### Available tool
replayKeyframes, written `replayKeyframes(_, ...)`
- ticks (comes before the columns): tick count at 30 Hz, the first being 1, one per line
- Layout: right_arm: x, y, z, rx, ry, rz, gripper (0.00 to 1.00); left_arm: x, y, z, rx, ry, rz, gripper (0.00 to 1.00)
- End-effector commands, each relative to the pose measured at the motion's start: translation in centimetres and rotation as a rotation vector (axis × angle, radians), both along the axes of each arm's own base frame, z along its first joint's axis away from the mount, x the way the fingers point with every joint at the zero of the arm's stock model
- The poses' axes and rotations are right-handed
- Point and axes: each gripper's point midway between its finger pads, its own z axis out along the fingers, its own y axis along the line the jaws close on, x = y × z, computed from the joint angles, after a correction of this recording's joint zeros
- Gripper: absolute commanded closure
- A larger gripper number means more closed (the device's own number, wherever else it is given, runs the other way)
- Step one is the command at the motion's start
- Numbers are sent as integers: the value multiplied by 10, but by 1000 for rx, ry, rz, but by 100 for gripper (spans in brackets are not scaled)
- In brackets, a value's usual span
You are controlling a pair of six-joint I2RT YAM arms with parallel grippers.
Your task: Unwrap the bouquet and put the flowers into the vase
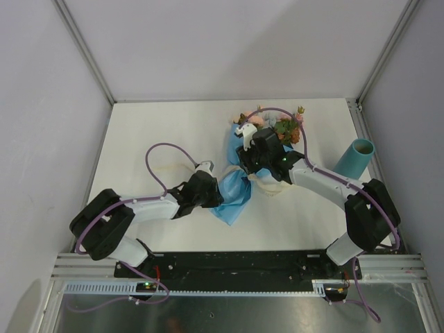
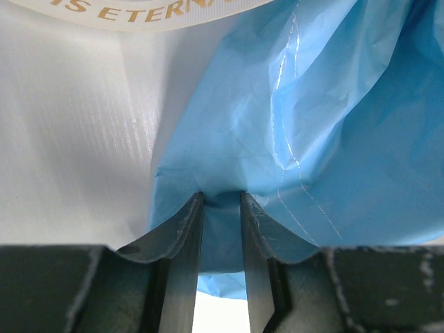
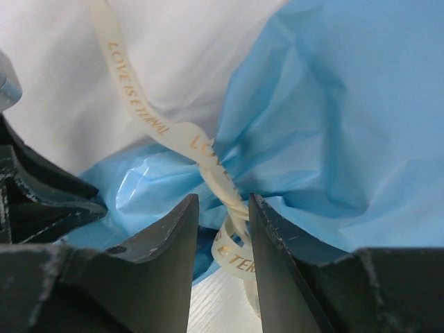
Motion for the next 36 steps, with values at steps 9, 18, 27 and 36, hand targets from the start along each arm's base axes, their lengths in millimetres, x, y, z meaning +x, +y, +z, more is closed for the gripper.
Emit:
replayKeyframes(9,0,-1,-19,-67,28,59,59,3,-4,8,-10,-15,12,67)
replayKeyframes(18,15,-9,-25,-159,-46,-16,63,2,-4,8,-8,-15,13,67)
replayKeyframes(27,19,-3,-28,-193,-91,-33,71,2,-4,10,-15,-18,14,67)
replayKeyframes(36,31,-9,-1,-254,-255,-162,99,0,-1,1,7,-2,23,67)
